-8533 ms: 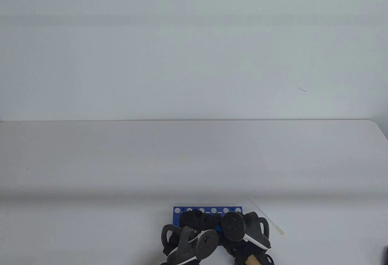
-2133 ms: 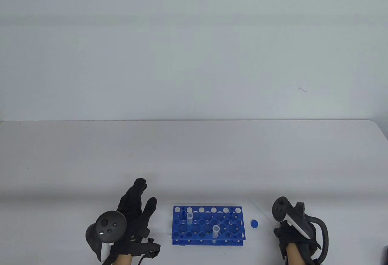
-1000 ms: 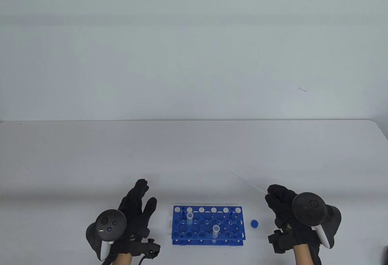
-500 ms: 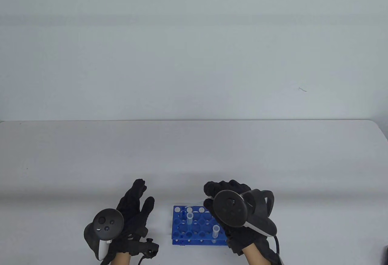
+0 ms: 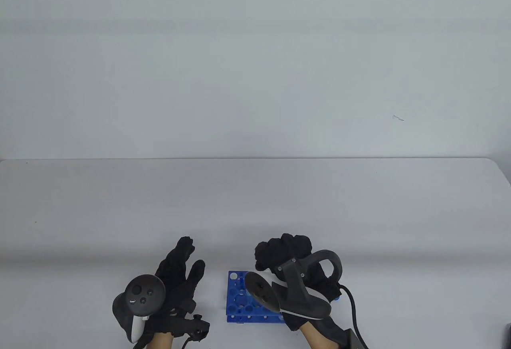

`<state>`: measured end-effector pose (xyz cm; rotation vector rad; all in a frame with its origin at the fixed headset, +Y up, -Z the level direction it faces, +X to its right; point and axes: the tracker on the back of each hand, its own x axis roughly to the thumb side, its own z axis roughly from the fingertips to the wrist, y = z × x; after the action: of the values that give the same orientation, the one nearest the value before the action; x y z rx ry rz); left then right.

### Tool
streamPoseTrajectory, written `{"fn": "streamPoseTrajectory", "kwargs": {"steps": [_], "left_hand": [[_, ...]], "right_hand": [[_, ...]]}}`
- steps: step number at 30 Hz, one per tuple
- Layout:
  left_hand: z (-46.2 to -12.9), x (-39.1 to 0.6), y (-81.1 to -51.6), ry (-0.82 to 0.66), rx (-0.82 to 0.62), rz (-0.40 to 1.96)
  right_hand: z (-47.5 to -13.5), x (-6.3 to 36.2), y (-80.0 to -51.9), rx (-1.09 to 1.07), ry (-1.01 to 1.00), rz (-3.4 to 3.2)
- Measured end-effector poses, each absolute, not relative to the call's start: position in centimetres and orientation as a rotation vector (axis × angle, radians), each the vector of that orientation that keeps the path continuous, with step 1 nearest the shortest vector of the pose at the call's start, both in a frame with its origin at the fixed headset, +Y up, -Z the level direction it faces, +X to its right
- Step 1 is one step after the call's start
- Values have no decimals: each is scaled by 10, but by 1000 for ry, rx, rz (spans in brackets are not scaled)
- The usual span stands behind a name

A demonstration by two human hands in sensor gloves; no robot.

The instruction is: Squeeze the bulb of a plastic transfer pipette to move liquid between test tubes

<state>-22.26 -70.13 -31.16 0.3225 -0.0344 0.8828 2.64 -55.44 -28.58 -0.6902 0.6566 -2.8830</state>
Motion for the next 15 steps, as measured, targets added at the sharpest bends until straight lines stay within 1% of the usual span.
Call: {"fn": "streamPoseTrajectory", "kwargs": {"steps": [7,15], "left_hand": [[-312,-222,-702,-32,315,868],[-312,-222,-703,-34,315,865]], "right_hand": [[-290,19,-565,-703,592,-2853],[-300,-1,-594,-738,494,-2776]]}}
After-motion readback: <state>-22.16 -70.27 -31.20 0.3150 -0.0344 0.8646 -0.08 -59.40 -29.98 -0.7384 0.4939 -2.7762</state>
